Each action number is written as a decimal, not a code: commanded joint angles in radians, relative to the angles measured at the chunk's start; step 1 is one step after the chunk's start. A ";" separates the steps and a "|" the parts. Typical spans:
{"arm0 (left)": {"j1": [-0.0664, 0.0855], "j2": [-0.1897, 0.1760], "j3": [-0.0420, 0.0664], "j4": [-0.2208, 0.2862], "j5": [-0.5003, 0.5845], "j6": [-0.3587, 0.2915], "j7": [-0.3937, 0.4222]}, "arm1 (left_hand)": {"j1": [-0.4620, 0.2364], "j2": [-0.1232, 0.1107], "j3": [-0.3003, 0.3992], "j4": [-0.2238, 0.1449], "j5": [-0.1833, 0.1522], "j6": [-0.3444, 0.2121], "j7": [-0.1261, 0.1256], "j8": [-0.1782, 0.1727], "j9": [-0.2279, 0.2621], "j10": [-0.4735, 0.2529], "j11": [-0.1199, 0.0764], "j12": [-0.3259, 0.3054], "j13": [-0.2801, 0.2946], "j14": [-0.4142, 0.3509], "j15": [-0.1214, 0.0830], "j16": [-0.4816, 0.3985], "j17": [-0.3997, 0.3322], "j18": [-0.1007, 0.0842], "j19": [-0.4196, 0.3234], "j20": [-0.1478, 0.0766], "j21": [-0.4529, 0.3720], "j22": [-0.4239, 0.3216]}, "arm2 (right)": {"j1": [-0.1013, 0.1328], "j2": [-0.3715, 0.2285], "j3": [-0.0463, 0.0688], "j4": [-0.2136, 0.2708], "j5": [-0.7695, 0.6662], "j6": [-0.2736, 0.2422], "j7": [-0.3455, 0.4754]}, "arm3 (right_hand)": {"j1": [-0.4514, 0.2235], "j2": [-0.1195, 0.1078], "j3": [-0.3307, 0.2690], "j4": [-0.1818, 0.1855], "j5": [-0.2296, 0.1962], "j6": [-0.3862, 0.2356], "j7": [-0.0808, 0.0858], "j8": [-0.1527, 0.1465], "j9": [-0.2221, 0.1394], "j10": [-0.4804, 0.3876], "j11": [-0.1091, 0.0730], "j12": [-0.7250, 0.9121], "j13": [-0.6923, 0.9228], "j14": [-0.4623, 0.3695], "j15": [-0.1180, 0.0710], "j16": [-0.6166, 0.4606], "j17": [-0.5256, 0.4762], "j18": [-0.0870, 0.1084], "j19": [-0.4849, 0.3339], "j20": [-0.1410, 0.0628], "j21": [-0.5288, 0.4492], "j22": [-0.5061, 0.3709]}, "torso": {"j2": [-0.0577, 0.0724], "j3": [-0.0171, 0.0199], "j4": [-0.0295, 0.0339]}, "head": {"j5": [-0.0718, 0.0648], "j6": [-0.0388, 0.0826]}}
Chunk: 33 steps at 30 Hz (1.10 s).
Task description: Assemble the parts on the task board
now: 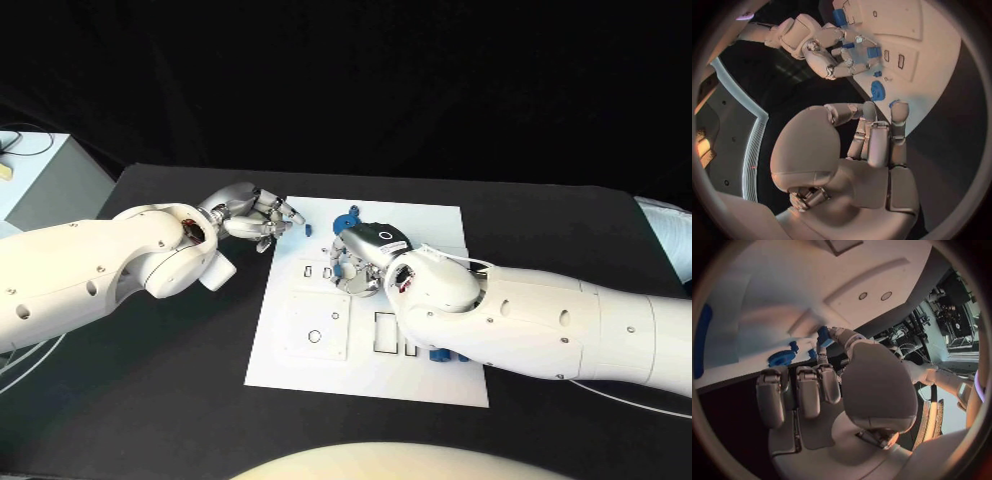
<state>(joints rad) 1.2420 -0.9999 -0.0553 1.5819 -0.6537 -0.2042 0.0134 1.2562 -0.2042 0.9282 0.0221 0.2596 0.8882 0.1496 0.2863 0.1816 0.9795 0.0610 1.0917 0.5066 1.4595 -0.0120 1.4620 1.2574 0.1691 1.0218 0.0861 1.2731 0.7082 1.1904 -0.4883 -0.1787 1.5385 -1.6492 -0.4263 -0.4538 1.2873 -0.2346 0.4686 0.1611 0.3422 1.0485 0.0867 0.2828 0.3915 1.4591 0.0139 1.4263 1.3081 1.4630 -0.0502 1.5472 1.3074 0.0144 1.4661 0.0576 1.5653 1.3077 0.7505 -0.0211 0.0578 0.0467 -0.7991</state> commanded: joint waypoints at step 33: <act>0.002 0.005 0.001 0.002 0.024 0.017 0.002 | -0.007 0.001 -0.010 -0.003 -0.002 0.005 0.001 0.006 0.002 -0.002 0.003 -0.005 -0.002 0.003 0.008 -0.005 0.002 0.000 0.003 0.006 -0.007 0.002 | -0.009 0.013 -0.001 -0.012 -0.033 0.005 -0.013 | -0.024 -0.015 -0.021 0.020 -0.027 -0.010 0.008 -0.003 -0.002 -0.025 0.004 -0.035 0.113 0.095 0.000 -0.009 0.217 -0.014 0.105 -0.002 0.005 0.263 | -0.001 0.0002 -0.0003 | 0.003 -0.007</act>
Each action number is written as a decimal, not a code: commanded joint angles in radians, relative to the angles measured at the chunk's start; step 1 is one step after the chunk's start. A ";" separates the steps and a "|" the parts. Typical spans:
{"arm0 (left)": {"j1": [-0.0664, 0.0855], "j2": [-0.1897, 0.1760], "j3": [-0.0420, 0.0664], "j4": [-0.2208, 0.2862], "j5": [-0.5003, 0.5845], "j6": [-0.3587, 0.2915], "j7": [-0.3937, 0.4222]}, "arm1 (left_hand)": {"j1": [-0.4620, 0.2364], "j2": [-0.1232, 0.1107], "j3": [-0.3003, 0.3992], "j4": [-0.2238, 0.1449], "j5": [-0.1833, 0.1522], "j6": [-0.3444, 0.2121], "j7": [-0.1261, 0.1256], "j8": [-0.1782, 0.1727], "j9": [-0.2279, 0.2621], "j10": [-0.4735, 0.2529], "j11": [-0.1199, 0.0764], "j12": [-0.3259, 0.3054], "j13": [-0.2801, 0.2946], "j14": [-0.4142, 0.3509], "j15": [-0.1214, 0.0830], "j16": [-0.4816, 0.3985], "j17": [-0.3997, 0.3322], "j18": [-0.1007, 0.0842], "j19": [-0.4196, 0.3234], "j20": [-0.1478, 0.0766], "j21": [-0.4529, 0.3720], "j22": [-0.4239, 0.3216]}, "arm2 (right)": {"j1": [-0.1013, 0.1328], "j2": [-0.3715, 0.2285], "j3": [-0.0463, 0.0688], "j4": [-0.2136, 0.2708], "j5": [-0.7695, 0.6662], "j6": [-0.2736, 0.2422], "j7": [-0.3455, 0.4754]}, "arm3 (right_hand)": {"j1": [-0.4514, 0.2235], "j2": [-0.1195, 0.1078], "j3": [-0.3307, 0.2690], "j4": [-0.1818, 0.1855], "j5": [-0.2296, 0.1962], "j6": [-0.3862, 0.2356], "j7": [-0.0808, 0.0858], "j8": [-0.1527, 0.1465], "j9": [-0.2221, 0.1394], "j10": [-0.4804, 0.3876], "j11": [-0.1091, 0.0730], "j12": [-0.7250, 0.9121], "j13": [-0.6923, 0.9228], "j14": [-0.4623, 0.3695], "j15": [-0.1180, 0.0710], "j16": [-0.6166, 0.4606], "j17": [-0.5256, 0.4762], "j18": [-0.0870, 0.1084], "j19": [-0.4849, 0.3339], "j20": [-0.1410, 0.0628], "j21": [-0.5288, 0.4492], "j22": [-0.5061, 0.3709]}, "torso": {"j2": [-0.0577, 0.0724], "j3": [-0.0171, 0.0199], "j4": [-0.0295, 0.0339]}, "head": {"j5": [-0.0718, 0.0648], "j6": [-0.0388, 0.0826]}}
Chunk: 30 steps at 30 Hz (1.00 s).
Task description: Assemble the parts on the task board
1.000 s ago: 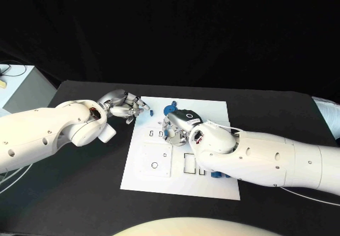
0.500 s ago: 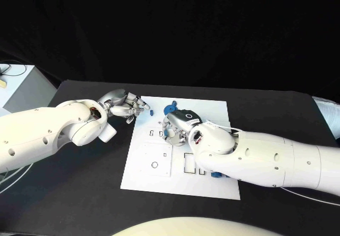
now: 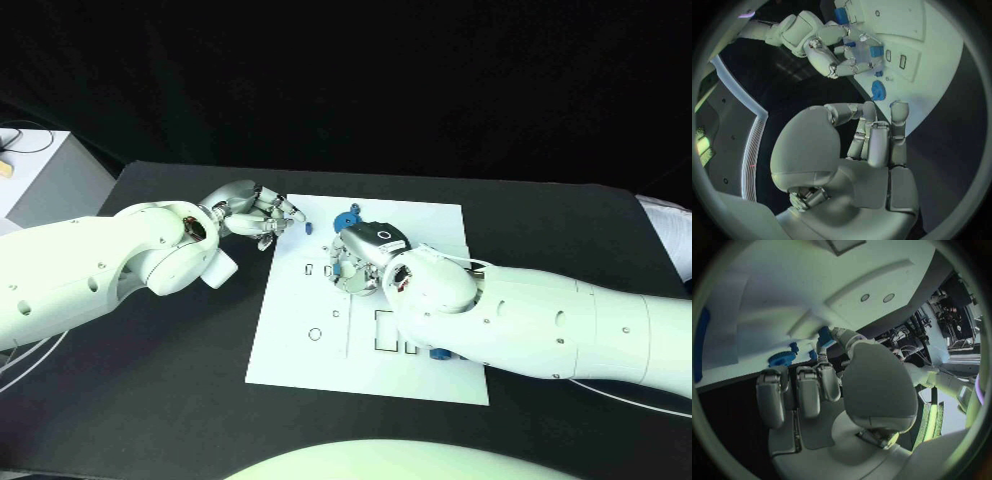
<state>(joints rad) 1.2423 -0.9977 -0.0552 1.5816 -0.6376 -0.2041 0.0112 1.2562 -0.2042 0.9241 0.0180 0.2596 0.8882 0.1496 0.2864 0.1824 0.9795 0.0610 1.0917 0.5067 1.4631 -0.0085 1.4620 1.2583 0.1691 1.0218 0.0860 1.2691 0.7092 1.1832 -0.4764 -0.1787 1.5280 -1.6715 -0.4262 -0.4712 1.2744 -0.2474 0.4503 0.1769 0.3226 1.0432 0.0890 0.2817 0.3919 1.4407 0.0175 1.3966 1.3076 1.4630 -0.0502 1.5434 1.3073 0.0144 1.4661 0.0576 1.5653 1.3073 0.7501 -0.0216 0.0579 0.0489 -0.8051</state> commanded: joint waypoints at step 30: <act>0.001 0.004 0.001 0.000 0.006 0.034 -0.005 | -0.003 0.002 -0.008 -0.001 -0.001 0.004 0.001 0.005 0.001 -0.002 0.003 -0.005 -0.002 0.000 0.004 -0.005 0.002 0.000 0.005 0.007 -0.002 0.003 | -0.002 -0.003 -0.002 -0.003 -0.011 -0.017 0.024 | -0.006 -0.023 -0.099 0.055 -0.114 -0.077 0.037 -0.049 -0.029 -0.094 0.029 -0.112 0.027 0.088 0.025 -0.025 0.195 -0.009 0.095 0.020 -0.021 0.255 | 0.000 0.0002 -0.0008 | 0.001 -0.008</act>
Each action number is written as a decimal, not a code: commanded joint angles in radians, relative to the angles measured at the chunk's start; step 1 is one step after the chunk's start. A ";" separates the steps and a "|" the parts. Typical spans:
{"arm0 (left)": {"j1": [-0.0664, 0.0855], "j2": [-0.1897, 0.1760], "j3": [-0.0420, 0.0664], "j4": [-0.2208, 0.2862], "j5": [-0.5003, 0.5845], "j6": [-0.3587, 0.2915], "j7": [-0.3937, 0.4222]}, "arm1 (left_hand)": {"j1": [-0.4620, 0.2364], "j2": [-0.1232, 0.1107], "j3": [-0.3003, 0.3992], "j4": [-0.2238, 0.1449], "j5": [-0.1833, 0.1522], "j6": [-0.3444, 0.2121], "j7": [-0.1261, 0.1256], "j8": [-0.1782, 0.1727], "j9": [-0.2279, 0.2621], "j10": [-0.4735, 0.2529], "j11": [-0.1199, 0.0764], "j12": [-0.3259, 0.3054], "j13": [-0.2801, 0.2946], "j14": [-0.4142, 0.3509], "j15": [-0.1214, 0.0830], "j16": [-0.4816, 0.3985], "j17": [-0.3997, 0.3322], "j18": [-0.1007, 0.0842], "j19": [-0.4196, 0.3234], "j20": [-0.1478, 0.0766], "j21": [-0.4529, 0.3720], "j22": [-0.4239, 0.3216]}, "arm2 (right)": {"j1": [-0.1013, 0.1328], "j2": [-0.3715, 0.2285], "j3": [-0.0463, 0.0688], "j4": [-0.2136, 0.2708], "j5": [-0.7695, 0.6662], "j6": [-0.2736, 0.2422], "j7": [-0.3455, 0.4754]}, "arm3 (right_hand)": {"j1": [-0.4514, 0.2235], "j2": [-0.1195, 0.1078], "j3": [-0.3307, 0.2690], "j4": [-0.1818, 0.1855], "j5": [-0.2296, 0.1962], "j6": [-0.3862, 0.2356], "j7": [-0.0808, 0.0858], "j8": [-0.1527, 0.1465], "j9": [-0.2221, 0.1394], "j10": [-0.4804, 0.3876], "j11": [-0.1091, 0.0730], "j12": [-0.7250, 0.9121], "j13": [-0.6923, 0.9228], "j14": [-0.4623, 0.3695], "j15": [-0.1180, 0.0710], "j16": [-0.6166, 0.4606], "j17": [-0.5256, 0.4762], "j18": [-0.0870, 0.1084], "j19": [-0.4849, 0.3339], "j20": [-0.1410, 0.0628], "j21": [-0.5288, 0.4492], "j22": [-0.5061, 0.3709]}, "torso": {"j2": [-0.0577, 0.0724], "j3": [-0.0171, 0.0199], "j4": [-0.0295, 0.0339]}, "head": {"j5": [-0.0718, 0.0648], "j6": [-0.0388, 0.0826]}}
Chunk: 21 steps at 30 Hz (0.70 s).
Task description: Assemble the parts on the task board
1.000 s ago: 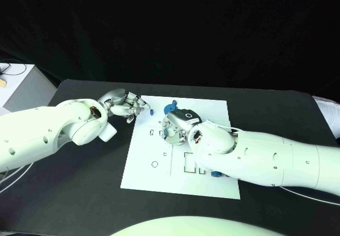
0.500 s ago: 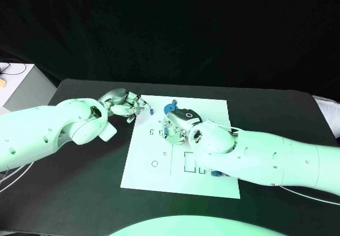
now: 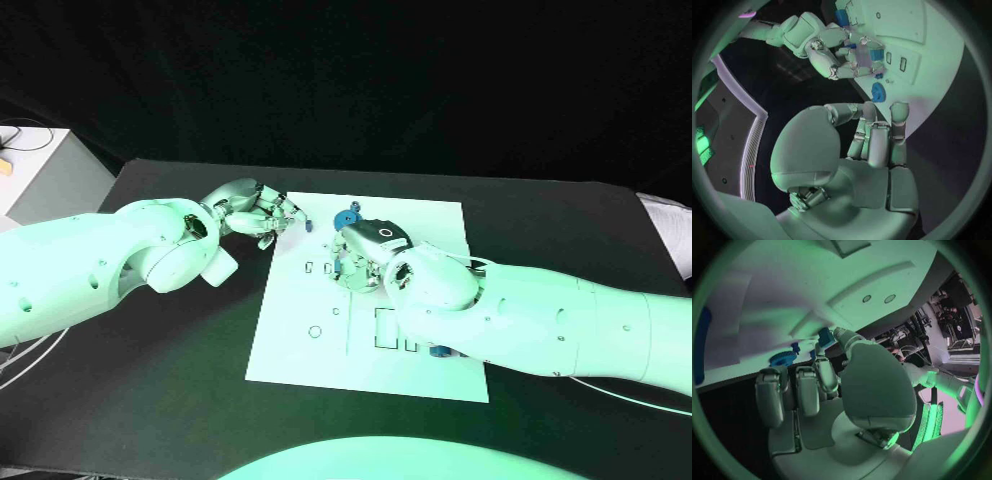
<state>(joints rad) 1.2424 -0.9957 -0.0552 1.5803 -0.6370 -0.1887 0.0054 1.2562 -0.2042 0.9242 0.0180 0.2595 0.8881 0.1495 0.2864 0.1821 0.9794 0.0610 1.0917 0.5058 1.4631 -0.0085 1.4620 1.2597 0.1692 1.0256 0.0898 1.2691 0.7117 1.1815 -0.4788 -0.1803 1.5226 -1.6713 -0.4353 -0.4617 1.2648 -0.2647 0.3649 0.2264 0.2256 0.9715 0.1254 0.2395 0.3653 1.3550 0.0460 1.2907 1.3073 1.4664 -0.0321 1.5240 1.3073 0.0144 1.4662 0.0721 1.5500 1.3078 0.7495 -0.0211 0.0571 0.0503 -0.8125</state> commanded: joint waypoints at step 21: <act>0.001 0.013 0.001 -0.001 0.000 0.007 -0.041 | -0.026 -0.017 -0.150 0.066 -0.001 -0.029 0.024 0.124 0.053 -0.011 0.025 0.007 -0.008 0.002 0.027 0.004 0.007 0.000 0.004 0.029 -0.026 -0.028 | 0.013 -0.084 0.003 0.077 0.105 -0.151 0.281 | 0.035 0.046 -0.315 0.069 -0.056 -0.092 0.045 -0.093 -0.055 -0.044 0.041 -0.021 -0.003 0.079 0.041 -0.020 0.181 0.002 0.078 0.038 -0.062 0.239 | -0.007 0.0040 -0.0091 | 0.003 0.009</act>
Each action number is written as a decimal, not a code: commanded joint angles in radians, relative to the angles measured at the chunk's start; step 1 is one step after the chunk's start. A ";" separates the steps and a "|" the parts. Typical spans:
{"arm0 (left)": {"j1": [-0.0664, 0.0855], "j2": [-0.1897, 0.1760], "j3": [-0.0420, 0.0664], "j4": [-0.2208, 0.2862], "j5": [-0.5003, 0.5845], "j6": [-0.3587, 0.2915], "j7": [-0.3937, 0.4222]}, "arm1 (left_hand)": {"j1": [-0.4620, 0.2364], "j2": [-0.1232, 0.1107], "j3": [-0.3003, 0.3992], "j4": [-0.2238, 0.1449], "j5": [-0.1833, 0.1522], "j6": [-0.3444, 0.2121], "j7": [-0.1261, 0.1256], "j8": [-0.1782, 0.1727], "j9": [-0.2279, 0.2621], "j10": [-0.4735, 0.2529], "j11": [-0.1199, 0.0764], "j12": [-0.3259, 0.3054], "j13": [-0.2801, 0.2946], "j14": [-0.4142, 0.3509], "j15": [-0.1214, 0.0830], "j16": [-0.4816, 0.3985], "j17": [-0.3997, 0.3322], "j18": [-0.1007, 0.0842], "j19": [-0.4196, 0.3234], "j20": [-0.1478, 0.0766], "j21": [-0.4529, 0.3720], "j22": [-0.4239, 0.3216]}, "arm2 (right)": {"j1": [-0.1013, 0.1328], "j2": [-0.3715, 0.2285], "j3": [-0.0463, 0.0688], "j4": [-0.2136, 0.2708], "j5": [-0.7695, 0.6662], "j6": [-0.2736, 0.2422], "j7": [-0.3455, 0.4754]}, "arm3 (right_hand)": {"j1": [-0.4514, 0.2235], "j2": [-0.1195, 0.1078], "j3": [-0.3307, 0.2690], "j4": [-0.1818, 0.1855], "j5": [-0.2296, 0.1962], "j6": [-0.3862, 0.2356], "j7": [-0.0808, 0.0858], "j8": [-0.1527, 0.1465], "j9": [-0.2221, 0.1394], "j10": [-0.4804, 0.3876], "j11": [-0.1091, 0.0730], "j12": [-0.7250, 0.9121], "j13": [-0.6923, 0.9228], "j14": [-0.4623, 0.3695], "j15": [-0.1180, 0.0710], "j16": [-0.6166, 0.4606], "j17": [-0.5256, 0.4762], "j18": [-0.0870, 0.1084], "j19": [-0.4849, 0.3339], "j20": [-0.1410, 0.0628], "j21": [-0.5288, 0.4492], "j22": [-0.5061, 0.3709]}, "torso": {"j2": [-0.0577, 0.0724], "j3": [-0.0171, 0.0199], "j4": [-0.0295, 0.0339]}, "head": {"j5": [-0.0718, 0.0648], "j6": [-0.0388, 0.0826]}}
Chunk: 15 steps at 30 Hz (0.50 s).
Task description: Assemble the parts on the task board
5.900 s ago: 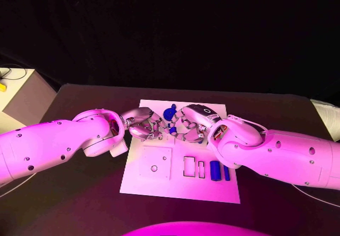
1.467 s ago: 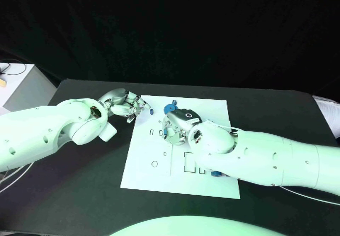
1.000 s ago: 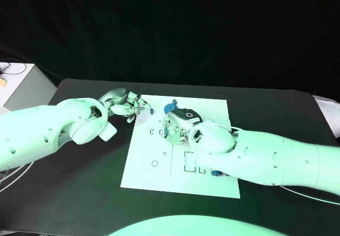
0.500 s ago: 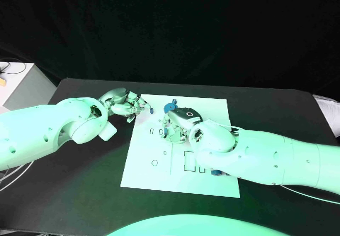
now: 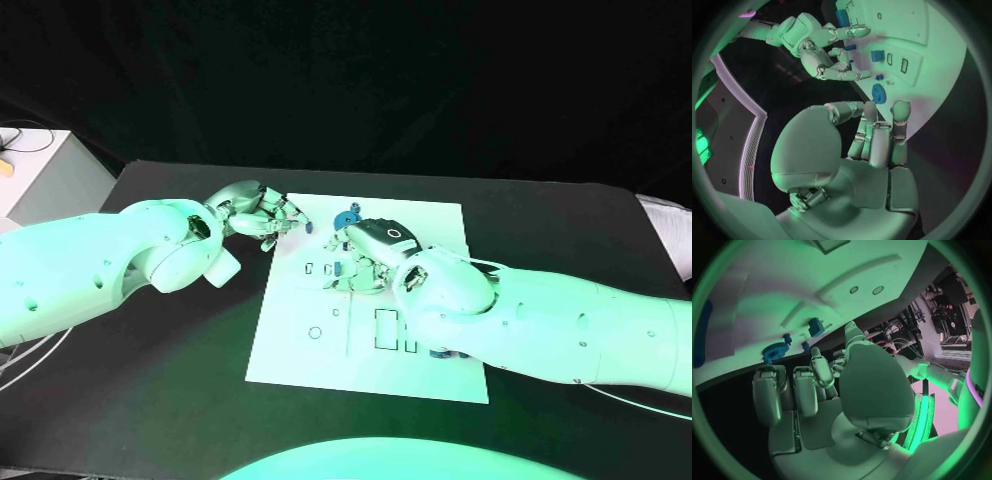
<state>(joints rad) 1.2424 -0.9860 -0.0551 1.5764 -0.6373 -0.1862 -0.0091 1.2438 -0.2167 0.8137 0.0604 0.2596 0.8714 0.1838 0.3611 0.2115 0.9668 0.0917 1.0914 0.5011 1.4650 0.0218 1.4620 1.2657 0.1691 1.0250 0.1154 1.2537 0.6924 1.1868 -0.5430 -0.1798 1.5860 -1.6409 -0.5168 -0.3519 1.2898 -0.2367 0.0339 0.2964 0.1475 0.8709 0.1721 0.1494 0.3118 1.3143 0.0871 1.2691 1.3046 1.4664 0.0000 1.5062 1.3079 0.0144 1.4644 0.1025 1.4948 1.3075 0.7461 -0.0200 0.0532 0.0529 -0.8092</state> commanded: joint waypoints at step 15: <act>0.037 0.027 0.001 0.040 -0.113 0.179 -0.366 | -0.113 0.001 -0.309 0.232 -0.005 -0.083 -0.058 0.335 0.193 0.054 -0.042 0.058 0.042 -0.005 -0.036 -0.009 -0.029 0.004 0.020 -0.026 -0.057 -0.071 | 0.110 -0.263 0.012 0.114 0.517 -0.048 0.383 | 0.105 0.051 0.116 -0.009 0.160 0.070 -0.021 0.045 0.006 -0.036 -0.019 -0.029 -0.035 0.068 -0.006 -0.028 0.152 0.020 0.052 -0.006 -0.097 0.215 | -0.039 0.0259 -0.0287 | 0.036 0.026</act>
<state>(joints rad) 1.2746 -0.9637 -0.0552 1.6126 -0.6901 -0.1220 -0.2377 1.1365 -0.2212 0.5090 0.2924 0.2595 0.7915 0.1283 0.6931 0.4021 1.0158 0.0500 1.1464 0.5404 1.4579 -0.0070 1.4575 1.2375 0.1691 1.0455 0.0948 1.2002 0.6225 1.2945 -0.7997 -0.1679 1.6962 -1.2833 -0.5777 -0.0431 1.3852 -0.1875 0.1457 0.2870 0.3036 0.9422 0.1511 0.1920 0.3169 1.2851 0.0689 1.2474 1.2747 1.4664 -0.0001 1.4819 1.3078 0.0143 1.4644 0.1024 1.4082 1.3076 0.7168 -0.0009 0.0310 0.0807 -0.7858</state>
